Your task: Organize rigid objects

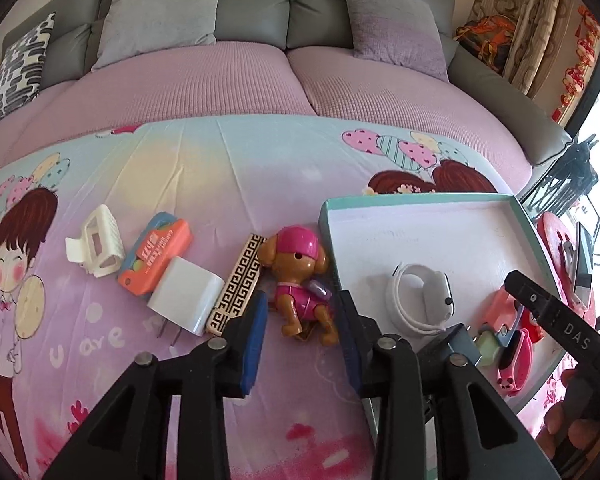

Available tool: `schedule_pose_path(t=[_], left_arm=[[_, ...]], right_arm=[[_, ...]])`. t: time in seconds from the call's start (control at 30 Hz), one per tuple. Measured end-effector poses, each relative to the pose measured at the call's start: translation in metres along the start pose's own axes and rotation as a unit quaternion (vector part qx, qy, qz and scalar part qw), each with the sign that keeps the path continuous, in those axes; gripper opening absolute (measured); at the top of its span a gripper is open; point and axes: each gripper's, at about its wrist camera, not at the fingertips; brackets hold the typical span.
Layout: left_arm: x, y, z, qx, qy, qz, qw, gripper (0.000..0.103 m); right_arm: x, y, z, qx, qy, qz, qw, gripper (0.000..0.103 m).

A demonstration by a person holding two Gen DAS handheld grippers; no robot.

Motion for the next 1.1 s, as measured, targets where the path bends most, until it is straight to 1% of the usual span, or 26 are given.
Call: schedule_pose_path(t=[0.13, 0.2, 0.23, 0.3, 0.37, 0.53, 0.57, 0.6, 0.63, 0.87, 0.97, 1.1], left_arm=[[0.023, -0.003, -0.005, -0.034, -0.017, -0.031, 0.9988, 0.04], [0.035, -0.005, -0.011, -0.062, -0.031, -0.046, 0.9965, 0.041], [0.038, -0.006, -0.014, -0.077, -0.04, -0.045, 0.9953, 0.041], [0.042, -0.006, -0.02, -0.101, -0.048, -0.041, 0.9929, 0.044], [0.044, -0.005, -0.024, -0.114, -0.051, -0.037, 0.9915, 0.044], [0.05, -0.001, -0.016, -0.096, -0.02, -0.02, 0.995, 0.044], [0.051, 0.0, -0.014, -0.091, -0.015, -0.018, 0.9956, 0.042], [0.05, 0.002, -0.013, -0.085, -0.01, -0.016, 0.9962, 0.037], [0.049, 0.002, -0.012, -0.081, -0.013, -0.012, 0.9966, 0.031], [0.037, -0.006, -0.031, -0.115, -0.067, -0.005, 0.9911, 0.031], [0.024, -0.007, -0.035, -0.12, -0.087, 0.007, 0.9889, 0.031], [-0.001, -0.002, -0.031, -0.107, -0.096, 0.038, 0.9889, 0.031]], right_arm=[[0.0, 0.0, -0.001, -0.001, 0.002, 0.0, 1.0, 0.083], [0.001, 0.0, -0.001, -0.001, 0.003, -0.001, 1.0, 0.083], [0.0, 0.0, -0.001, -0.002, 0.003, 0.0, 1.0, 0.083], [0.0, 0.0, 0.0, 0.0, 0.004, 0.0, 1.0, 0.083], [0.0, -0.001, 0.0, -0.001, 0.004, -0.001, 1.0, 0.083], [0.001, -0.001, -0.003, -0.005, 0.004, -0.002, 1.0, 0.083], [0.001, -0.001, -0.003, -0.006, 0.004, -0.002, 1.0, 0.083], [0.001, -0.001, -0.003, -0.006, 0.005, -0.002, 1.0, 0.083], [0.001, -0.001, -0.003, -0.006, 0.005, -0.002, 1.0, 0.083], [0.002, -0.001, -0.002, -0.004, 0.005, -0.003, 1.0, 0.083], [0.003, -0.001, -0.002, -0.004, 0.007, -0.003, 1.0, 0.083], [0.002, -0.001, -0.001, -0.002, 0.006, -0.003, 1.0, 0.083]])
Point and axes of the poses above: each gripper's, at about its wrist camera, not at the fingertips, and x roughly the way its jaws point, z to its right, y to its top, and after that the axes turned 4 degrees about y, right-handed
